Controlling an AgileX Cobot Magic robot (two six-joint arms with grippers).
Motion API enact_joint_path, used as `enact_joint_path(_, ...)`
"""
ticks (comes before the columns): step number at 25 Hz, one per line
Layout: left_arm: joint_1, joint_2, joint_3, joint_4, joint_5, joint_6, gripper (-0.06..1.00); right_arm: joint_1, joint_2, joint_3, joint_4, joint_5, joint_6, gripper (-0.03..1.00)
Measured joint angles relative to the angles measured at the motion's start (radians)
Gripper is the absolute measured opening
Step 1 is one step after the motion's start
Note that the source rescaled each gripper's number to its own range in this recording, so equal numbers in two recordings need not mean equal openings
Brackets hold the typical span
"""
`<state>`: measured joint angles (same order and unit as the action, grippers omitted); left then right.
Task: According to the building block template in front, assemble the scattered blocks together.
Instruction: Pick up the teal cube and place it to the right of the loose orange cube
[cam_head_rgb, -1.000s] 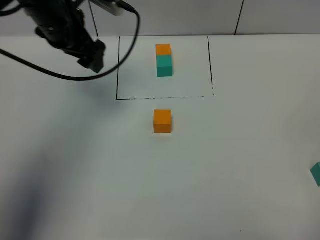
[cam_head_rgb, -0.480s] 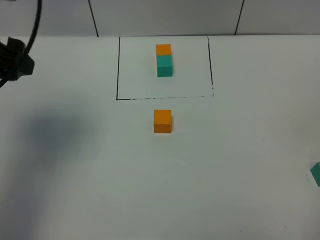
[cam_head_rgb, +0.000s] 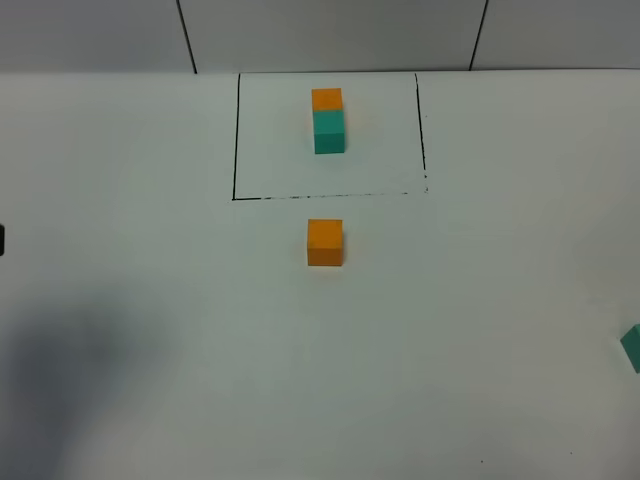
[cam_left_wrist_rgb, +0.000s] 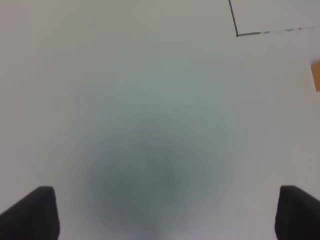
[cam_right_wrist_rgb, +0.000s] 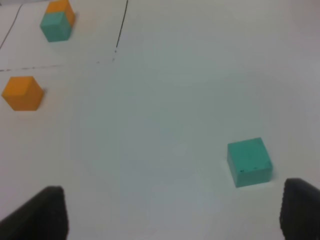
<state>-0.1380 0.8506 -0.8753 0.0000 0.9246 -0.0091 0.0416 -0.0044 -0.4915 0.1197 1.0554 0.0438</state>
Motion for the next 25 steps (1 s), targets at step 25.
enact_joint_path(25, 0.000, -0.723, 0.371, -0.026, 0.117, -0.010, 0.85, 0.000, 0.000, 0.000, 0.000, 0.000, 0.000, 0.71)
